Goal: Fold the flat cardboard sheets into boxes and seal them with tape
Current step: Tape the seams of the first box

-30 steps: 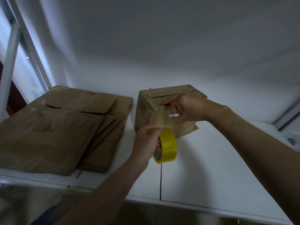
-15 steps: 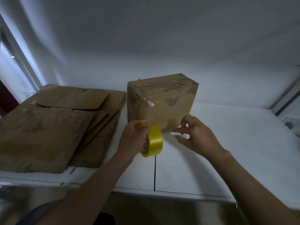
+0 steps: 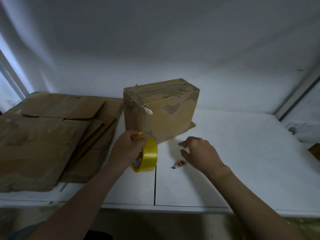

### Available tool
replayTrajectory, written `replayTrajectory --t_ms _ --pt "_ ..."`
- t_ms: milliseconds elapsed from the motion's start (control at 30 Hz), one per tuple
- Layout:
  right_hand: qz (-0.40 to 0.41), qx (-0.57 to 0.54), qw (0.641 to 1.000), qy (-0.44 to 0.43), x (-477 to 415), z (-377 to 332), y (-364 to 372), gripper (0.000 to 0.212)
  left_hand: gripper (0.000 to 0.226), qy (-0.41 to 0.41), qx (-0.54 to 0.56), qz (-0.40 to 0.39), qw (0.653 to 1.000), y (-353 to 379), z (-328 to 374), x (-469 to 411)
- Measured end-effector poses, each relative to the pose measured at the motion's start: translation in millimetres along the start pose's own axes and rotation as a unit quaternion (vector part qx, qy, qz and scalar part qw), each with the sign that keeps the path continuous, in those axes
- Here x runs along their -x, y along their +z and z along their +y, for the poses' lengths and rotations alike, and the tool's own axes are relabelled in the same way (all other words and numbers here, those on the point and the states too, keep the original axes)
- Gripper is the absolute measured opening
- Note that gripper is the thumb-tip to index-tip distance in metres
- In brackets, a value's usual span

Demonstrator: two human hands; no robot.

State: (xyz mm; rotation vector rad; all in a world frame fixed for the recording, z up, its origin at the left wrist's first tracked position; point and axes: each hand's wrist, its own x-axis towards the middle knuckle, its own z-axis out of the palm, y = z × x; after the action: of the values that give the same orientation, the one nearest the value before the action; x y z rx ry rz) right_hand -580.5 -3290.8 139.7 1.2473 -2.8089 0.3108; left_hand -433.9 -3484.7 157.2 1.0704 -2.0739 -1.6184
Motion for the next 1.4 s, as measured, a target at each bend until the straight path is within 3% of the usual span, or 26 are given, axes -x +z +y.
replayTrajectory --t_ms 100,167,267,433,667,767,1100,1267,1400 --pt "0.151 -0.078 0.978 -0.125 -19 -25 -32 0.034 0.029 0.022 -0.006 0.002 1.000 -8 2 -2" --pt "0.182 -0.096 0.961 -0.183 -41 -43 -52 0.044 0.019 0.036 -0.005 0.007 0.999 -14 4 -2" --pt "0.164 -0.070 0.958 -0.224 -80 -69 -71 0.056 0.022 0.045 0.010 0.010 0.999 -25 9 -1" --pt "0.095 0.007 0.972 -0.214 -128 -82 -57 0.079 0.010 0.052 0.015 0.019 0.998 -37 7 -5" --pt "0.158 -0.044 0.952 -0.259 -146 -70 -38 0.082 0.031 0.035 0.031 0.019 0.999 -43 7 -13" --pt "0.163 -0.033 0.949 -0.269 -148 -67 -35 0.084 0.023 0.037 0.033 0.026 0.998 -46 5 -14" --pt "0.075 -0.039 0.974 -0.211 -142 -79 -56 0.082 0.024 0.047 0.054 0.040 0.997 -59 2 -15" --pt "0.038 -0.016 0.980 -0.196 -136 -79 -64 0.063 0.025 0.055 0.042 0.018 0.997 -51 8 -12" --pt "0.108 -0.012 0.986 -0.124 -127 -60 -74 0.064 0.020 0.066 0.037 -0.021 0.997 -35 12 -5"
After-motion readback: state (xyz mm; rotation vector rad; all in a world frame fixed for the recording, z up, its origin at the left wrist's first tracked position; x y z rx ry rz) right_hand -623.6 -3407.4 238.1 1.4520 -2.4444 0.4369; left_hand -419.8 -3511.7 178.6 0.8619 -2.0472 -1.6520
